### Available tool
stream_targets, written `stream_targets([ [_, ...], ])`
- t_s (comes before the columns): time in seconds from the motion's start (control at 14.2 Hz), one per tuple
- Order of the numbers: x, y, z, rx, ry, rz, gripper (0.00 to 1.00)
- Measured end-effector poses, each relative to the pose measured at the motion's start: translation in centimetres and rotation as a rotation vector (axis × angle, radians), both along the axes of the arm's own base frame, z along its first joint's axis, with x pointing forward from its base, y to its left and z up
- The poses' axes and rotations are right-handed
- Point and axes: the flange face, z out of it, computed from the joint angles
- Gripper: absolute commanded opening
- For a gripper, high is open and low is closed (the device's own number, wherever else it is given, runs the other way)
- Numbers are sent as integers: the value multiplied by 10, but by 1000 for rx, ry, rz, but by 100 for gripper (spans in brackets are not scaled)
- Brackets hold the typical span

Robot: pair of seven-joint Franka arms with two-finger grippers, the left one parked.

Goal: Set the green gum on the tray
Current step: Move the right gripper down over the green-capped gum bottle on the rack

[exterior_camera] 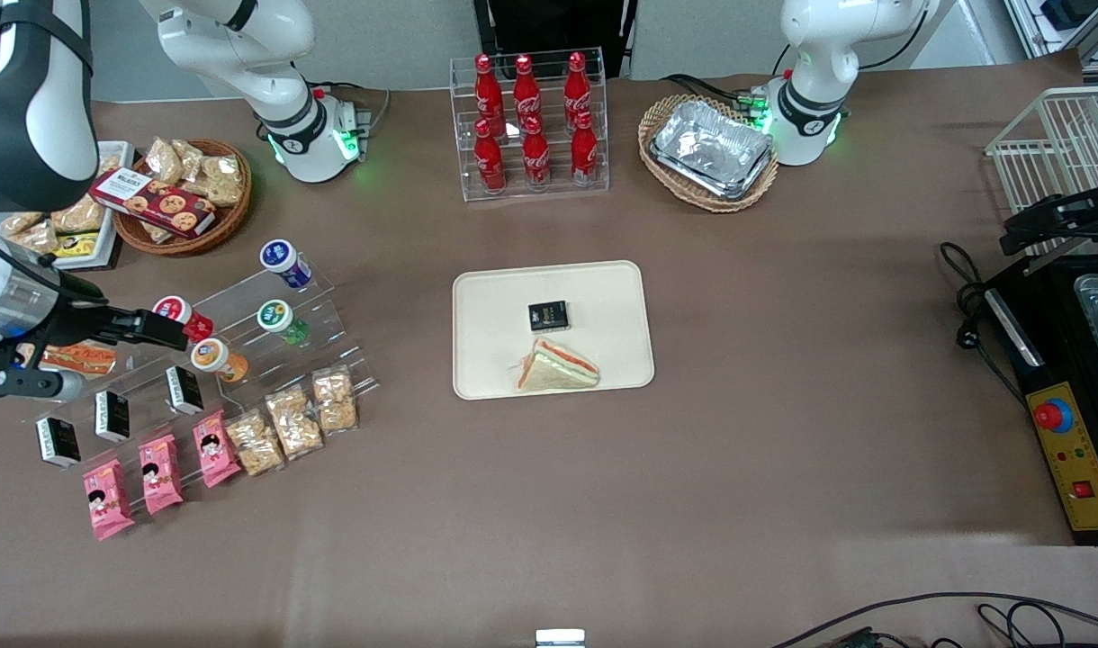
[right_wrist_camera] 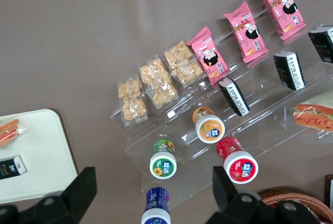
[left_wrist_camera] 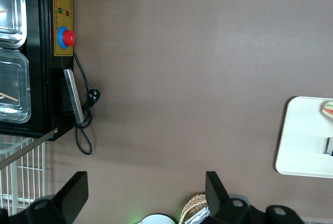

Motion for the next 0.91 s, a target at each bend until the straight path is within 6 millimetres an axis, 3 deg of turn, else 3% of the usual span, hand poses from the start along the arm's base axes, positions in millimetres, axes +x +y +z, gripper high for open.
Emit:
stream_targets([
  [0.56,-5,-1,17,2,-22,0,100],
  [0.91,-39,-5,35,13,46,24,100],
])
